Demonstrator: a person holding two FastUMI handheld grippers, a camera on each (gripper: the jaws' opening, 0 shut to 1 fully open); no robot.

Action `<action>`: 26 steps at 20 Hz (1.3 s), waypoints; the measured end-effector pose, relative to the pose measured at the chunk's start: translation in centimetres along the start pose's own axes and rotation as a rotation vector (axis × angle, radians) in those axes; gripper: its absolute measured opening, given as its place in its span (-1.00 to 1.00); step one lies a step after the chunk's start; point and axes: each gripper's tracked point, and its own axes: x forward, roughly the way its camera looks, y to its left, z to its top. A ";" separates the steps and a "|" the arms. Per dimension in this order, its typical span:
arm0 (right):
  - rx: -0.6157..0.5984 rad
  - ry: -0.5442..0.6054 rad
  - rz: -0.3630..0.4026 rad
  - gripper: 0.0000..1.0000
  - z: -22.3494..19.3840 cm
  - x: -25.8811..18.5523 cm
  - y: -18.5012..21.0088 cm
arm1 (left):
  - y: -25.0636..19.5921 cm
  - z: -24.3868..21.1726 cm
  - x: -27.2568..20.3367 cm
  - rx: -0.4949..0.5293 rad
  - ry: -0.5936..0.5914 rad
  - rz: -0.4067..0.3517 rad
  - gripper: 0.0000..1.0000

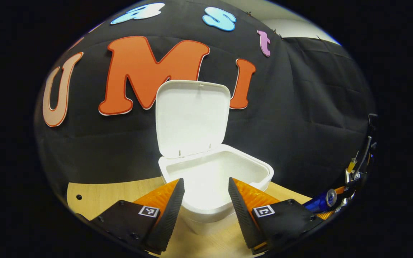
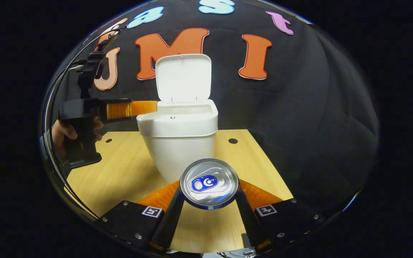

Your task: Press the lid of the desktop garbage bin to open it, pick up the crumpled paper on the desktop and throw it into the bin, then pick up the pop can on the desktop and drop it into the bin, and finally close the garbage bin lid.

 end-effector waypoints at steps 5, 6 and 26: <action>-0.043 -0.058 -0.018 0.60 3.3 0.3 -1.3 | 0.6 0.1 -2.3 0.012 -0.036 0.016 0.87; -0.045 -0.071 -0.021 0.60 3.8 -0.1 -1.6 | 1.0 0.2 -2.8 0.014 -0.040 0.024 0.92; -0.128 -0.272 0.070 0.60 13.9 1.4 0.8 | 10.1 -2.7 -12.9 0.018 -0.041 0.294 0.96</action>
